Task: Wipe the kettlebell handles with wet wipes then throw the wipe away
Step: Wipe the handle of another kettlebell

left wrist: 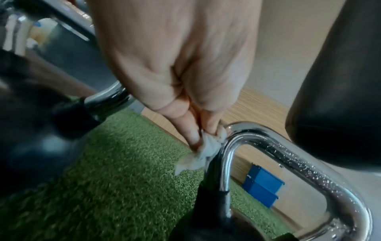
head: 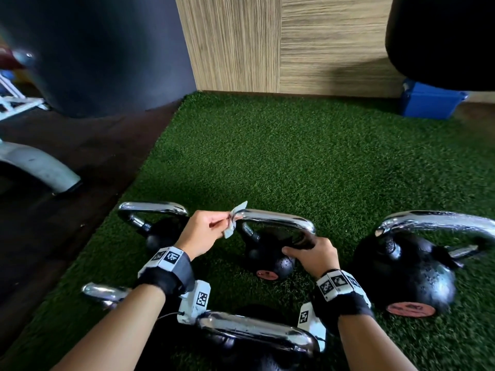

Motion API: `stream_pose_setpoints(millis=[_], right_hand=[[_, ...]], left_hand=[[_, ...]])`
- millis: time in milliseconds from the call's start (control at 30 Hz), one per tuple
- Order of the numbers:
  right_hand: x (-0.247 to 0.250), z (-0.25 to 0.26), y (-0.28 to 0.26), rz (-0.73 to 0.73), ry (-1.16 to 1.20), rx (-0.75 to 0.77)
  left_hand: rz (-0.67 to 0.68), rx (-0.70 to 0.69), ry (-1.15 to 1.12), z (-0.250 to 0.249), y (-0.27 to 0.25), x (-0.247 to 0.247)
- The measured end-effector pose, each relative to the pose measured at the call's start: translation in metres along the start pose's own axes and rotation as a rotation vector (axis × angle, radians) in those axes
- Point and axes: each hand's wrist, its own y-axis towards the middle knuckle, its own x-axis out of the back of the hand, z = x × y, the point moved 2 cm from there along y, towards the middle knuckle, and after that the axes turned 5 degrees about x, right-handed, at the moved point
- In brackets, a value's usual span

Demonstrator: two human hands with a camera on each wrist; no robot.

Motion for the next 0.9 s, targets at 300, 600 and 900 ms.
stream_pose_setpoints(millis=[300,600,900], right_hand=[[0.005,0.010,-0.003,0.039,-0.070,0.001],[0.018,0.010,-0.006,0.111,-0.121,-0.028],[0.007,0.025,-0.028,0.277,-0.338,0.258]], left_hand=[[0.099,0.236,-0.310,0.012,-0.009,-0.037],[-0.027,0.128,0.350,0.001,0.002,-0.032],[0.011,0.046,0.541,-0.060,0.053,-0.062]])
